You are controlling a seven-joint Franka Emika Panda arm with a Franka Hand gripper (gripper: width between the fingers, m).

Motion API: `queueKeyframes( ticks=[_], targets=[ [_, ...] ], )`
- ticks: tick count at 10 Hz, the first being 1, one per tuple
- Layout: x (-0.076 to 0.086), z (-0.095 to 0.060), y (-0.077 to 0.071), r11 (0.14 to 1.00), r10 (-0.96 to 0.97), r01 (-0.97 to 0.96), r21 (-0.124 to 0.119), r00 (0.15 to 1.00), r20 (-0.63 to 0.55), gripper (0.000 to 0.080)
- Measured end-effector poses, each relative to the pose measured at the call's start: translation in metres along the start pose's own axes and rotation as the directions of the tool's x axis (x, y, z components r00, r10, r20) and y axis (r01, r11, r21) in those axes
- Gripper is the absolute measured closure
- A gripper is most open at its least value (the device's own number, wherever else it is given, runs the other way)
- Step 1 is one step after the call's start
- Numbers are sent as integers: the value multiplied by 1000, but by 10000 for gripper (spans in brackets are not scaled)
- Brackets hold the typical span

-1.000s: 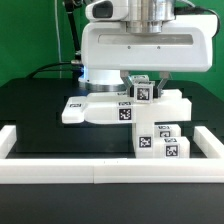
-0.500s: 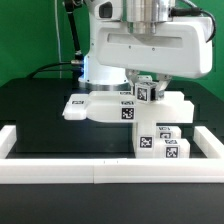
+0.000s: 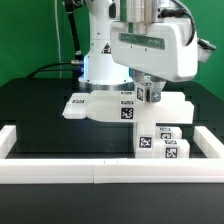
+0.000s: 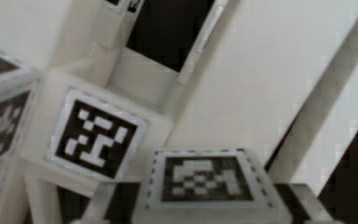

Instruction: Assemble chair

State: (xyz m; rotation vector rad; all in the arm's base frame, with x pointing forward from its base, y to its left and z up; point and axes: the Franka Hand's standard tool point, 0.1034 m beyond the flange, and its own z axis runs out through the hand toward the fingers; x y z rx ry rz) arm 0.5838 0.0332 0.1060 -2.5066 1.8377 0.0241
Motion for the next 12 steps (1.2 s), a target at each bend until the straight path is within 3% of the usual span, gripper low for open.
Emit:
queueKeyframes(
  ticks=[4,8,9,10,11,12],
  targets=[
    [-5,1,-1,948,318,-318,2,948,-1,528],
    [-8,1,-2,796,605,-605,2,796,2,528],
    [-8,1,-2,788,616,-616,2,788,1,432],
    [-8,2,-2,789,614,-614,1,789,1,432],
    [-8,2,-2,796,605,-605,1,796,0,249],
    [-5,1,-1,843,539,-539,-2,843,0,249]
  ],
)
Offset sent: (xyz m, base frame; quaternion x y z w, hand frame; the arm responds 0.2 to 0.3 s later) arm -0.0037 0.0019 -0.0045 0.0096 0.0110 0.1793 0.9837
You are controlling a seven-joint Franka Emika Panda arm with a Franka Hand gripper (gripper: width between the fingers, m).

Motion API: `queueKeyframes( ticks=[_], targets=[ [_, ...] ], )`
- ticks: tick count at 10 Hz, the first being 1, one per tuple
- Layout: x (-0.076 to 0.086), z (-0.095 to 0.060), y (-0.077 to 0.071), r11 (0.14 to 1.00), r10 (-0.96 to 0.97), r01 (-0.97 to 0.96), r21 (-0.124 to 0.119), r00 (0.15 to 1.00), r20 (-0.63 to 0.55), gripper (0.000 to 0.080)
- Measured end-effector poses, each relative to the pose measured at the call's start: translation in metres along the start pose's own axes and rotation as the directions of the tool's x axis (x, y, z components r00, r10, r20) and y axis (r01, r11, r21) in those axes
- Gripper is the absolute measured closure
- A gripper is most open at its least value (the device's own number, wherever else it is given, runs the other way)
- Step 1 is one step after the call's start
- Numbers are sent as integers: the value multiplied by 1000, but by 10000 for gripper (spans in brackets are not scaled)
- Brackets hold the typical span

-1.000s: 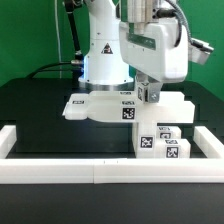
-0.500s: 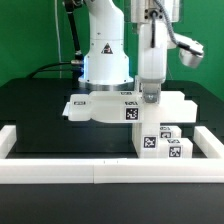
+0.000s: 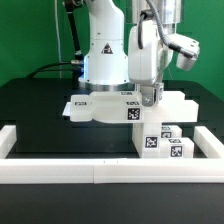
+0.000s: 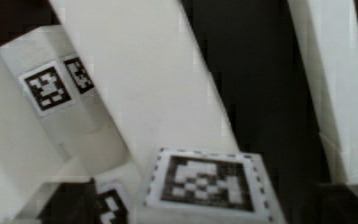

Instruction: Assemble chair

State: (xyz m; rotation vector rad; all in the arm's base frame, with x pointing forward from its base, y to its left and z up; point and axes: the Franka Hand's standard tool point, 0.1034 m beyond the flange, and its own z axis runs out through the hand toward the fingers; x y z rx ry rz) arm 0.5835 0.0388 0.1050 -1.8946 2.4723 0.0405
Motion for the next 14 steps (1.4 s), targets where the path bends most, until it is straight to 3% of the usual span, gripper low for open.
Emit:
queueKeyframes(
  ticks=[1,2,7,14],
  targets=[
    [1,0,0,1000,-19,19,1,1000,0,171],
    [0,0,0,997,-72,72,0,997,0,156],
    [-1,0,0,902,-432,432,0,902,-1,151],
    [1,-1,-2,525,-851,851,-1,525,-5,151]
  ],
)
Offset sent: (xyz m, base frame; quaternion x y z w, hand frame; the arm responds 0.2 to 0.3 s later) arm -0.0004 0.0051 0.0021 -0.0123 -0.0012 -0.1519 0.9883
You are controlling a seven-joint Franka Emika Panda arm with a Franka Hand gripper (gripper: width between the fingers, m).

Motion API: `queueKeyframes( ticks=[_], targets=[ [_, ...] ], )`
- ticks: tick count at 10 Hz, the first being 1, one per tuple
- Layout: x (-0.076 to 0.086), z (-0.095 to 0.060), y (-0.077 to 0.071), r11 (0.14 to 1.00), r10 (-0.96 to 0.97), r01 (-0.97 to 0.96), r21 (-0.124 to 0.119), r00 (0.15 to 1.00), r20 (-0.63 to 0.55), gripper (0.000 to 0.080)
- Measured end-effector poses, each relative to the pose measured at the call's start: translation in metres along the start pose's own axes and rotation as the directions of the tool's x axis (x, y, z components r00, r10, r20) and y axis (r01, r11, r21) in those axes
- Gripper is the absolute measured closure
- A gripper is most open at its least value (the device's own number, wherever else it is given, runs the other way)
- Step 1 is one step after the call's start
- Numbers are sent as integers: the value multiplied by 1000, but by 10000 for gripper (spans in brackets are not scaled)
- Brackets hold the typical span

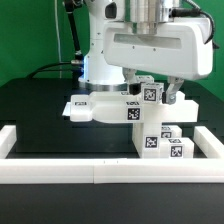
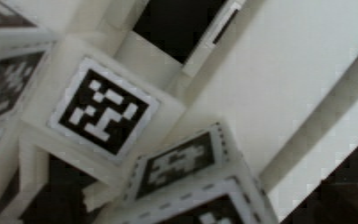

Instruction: Assemble chair

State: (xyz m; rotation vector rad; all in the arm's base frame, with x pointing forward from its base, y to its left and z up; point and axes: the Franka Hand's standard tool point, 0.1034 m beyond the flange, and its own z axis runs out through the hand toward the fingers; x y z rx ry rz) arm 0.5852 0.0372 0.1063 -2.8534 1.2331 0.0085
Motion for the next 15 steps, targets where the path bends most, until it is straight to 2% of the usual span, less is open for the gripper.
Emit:
queueKeyframes(
  ticks=[2,4,6,8,11,13,15],
  targets=[
    [0,0,0,997,-79,79,0,997,0,151],
    [0,0,0,972,-236,236,-1,972,0,151],
    [0,0,0,971,-238,238,-1,971,0,178],
    [0,0,1,971,-237,237,-1,971,0,532],
    [0,1,1,979,-204,204,0,979,1,531],
    [-1,1,0,1000,-13,13,-1,1000,1,531],
    [-2,1,0,986,168,-168,-1,986,1,530]
  ],
)
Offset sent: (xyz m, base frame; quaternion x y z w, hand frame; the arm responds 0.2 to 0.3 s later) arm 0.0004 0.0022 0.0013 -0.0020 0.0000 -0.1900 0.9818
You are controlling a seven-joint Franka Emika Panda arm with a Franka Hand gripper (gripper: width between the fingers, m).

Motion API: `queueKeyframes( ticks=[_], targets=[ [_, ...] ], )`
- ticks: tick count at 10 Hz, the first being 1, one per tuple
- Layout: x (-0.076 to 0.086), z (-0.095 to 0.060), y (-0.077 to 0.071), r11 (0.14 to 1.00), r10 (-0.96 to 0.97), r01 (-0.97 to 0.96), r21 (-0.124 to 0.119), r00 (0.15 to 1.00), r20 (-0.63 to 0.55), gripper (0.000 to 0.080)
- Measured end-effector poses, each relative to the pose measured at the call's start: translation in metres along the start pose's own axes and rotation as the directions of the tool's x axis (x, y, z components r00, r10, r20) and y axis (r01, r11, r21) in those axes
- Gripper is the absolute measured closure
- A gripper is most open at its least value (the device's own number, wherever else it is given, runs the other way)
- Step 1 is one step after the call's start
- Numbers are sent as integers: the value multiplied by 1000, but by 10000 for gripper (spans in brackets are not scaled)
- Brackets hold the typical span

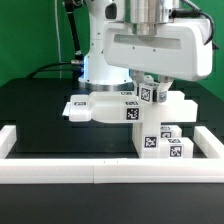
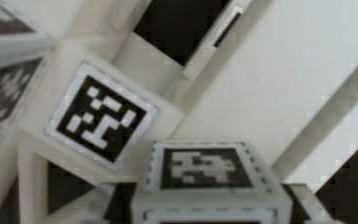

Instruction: Assemble chair

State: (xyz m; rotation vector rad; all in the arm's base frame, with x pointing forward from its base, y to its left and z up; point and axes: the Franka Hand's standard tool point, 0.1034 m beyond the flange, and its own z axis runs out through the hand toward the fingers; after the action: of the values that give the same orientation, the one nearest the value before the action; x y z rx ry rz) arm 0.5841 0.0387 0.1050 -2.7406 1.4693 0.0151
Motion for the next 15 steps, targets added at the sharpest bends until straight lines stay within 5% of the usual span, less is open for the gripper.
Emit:
queueKeyframes(
  ticks=[4,8,15],
  targets=[
    [-3,1,-3,927,374,-374,11,927,-4,528],
    [-4,1,-4,724,690,-690,11,724,0,528],
    [-10,1,-8,467,884,-884,6,468,21,528]
  ],
)
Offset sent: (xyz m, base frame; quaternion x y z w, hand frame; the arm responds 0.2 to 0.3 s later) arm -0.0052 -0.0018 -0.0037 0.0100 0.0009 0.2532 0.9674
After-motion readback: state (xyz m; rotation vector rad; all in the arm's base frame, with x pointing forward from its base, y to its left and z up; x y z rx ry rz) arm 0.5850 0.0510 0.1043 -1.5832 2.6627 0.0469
